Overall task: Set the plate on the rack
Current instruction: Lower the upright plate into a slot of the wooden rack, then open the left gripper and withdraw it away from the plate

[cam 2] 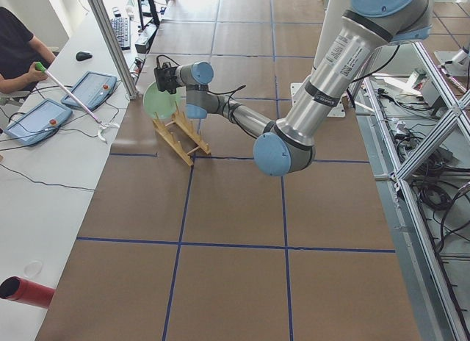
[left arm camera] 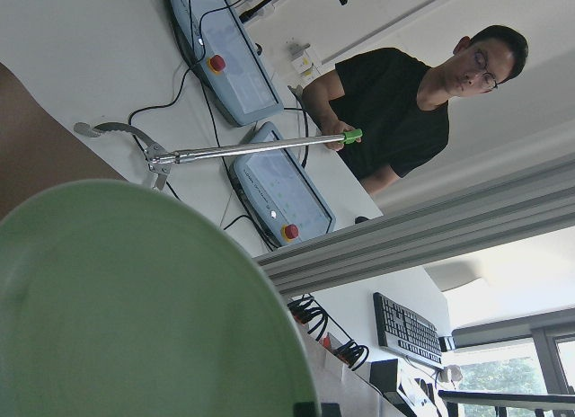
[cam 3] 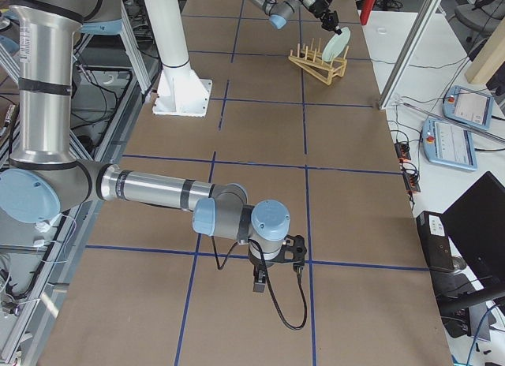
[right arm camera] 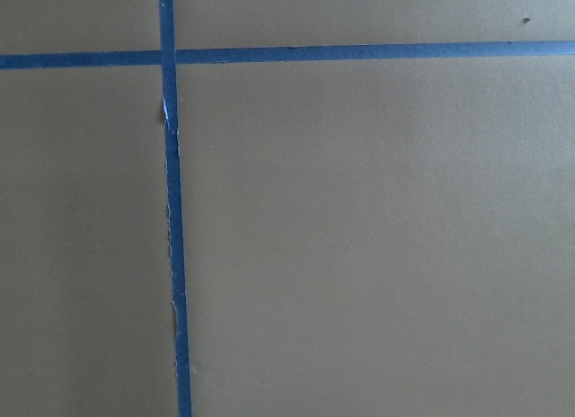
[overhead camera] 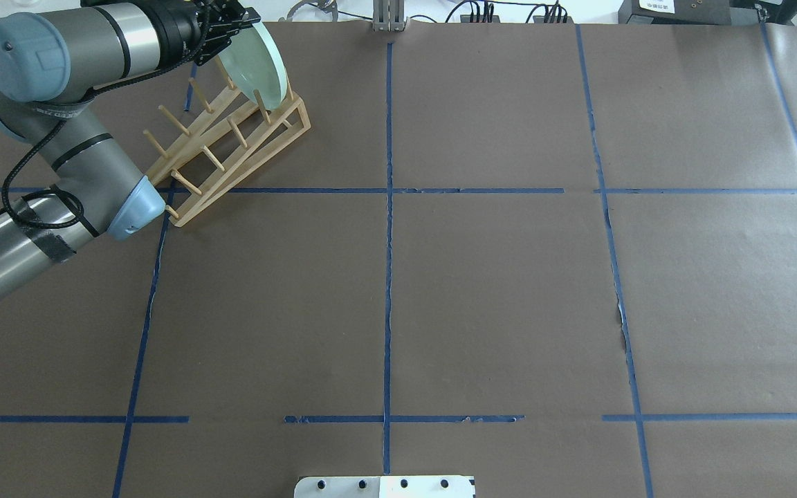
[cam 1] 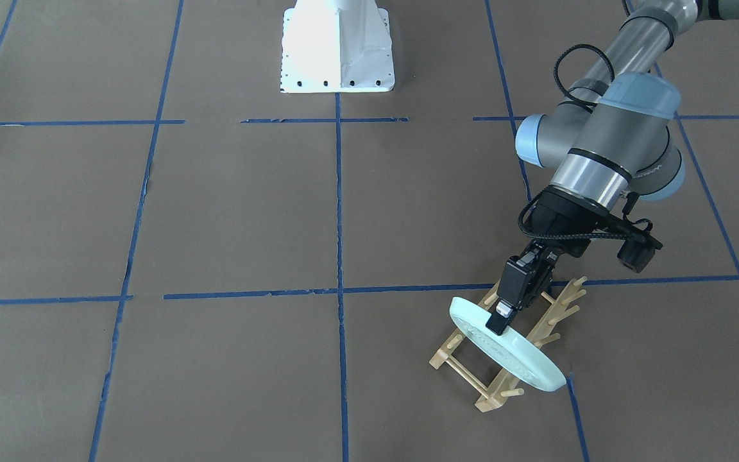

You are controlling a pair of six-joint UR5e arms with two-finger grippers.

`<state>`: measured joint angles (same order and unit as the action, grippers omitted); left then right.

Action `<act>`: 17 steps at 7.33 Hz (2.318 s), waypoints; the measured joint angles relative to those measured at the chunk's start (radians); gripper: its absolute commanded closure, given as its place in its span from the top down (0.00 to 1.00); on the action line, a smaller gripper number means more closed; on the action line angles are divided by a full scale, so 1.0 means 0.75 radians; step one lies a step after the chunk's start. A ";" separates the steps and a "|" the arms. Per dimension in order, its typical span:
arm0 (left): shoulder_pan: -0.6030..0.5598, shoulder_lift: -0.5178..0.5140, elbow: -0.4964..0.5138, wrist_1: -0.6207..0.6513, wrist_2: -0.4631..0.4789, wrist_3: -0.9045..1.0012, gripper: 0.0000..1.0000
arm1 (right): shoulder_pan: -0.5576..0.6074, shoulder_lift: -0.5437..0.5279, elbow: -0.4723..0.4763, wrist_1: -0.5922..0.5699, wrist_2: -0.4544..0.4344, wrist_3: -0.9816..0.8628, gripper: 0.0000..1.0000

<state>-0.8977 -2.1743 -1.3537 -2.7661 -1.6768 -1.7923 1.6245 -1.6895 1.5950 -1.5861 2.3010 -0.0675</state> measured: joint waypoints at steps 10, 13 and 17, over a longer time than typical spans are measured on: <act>-0.181 0.051 -0.072 0.136 -0.359 0.161 0.99 | 0.000 0.000 0.000 0.000 0.000 0.000 1.00; -0.450 0.218 -0.223 0.577 -0.836 0.641 0.99 | 0.000 -0.001 0.000 0.000 0.000 0.000 1.00; -0.630 0.423 -0.287 1.269 -0.827 1.717 0.99 | 0.000 0.001 0.000 0.000 0.000 0.000 1.00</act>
<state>-1.3704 -1.8572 -1.5690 -1.8141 -2.2971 -0.5047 1.6245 -1.6889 1.5950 -1.5861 2.3010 -0.0675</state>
